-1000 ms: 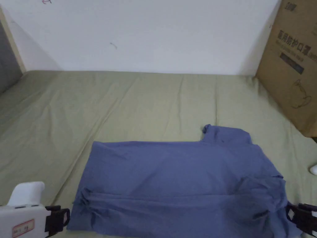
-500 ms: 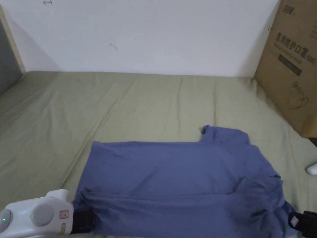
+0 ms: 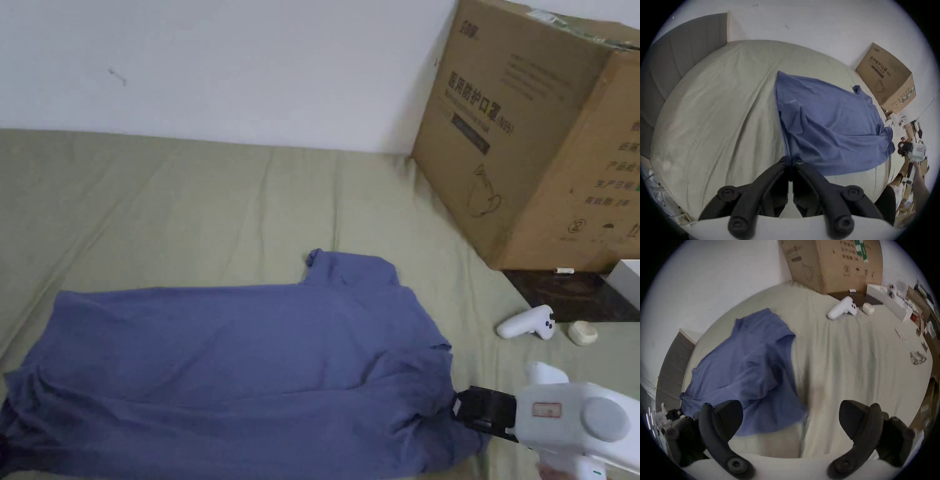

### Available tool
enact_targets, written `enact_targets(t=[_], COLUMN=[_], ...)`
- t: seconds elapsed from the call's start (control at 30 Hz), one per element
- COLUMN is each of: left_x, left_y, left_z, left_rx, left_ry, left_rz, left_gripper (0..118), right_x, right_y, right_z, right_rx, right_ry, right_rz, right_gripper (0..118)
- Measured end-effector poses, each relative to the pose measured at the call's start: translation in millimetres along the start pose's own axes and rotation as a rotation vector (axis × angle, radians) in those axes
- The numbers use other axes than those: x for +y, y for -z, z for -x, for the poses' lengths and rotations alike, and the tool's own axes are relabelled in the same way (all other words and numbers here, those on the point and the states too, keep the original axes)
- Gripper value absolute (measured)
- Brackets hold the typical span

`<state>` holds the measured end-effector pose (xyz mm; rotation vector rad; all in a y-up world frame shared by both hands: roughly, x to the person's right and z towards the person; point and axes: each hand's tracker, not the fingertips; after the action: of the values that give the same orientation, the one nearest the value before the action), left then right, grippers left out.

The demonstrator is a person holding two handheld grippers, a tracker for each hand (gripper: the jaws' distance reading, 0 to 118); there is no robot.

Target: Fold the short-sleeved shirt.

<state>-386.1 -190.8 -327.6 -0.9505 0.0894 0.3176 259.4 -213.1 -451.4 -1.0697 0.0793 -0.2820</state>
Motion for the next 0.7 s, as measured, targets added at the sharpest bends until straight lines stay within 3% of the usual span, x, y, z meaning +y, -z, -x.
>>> enact_targets(t=[0.07, 0.17, 0.23, 0.33, 0.37, 0.47, 0.63, 0.7], left_x=[-0.2, -2.5, -4.7, -5.7, -4.8, -4.0, -16.9, -30.0], left_y=[1.8, 6.9, 4.6, 0.0, -2.4, -9.8, -38.4, -50.5], left_z=[2.6, 3.2, -1.2, 0.0, -0.2, -2.0, -11.4, -5.9], left_rx=[0.008, 0.008, 0.005, -0.008, -0.018, -0.012, -0.011, -0.036], left_ry=[0.0, -0.008, -0.011, -0.02, -0.027, -0.006, 0.024, 0.002], left_rz=[0.002, 0.02, 0.027, 0.021, 0.02, 0.023, 0.035, 0.041], left_gripper=[2, 2, 2, 2, 2, 2, 2, 2], right_x=[2.9, 1.4, -3.4, -8.1, -6.4, -3.5, -21.0, -38.2], right_y=[20.5, 39.5, 29.2, 10.3, 11.5, 1.8, -33.4, -48.7], right_z=[-3.8, -4.8, 6.4, 9.9, 4.9, -3.1, -6.2, -8.8], right_rx=[-0.034, 0.013, -0.141, -0.075, -0.073, -0.018, -0.032, -0.024], right_ry=[-0.002, -0.046, -0.163, -0.18, -0.183, -0.195, -0.213, -0.186], right_rz=[0.09, 0.197, 0.139, 0.118, 0.108, 0.094, 0.068, 0.074], right_gripper=[116, 109, 70, 20, 12, 8, 8, 8])
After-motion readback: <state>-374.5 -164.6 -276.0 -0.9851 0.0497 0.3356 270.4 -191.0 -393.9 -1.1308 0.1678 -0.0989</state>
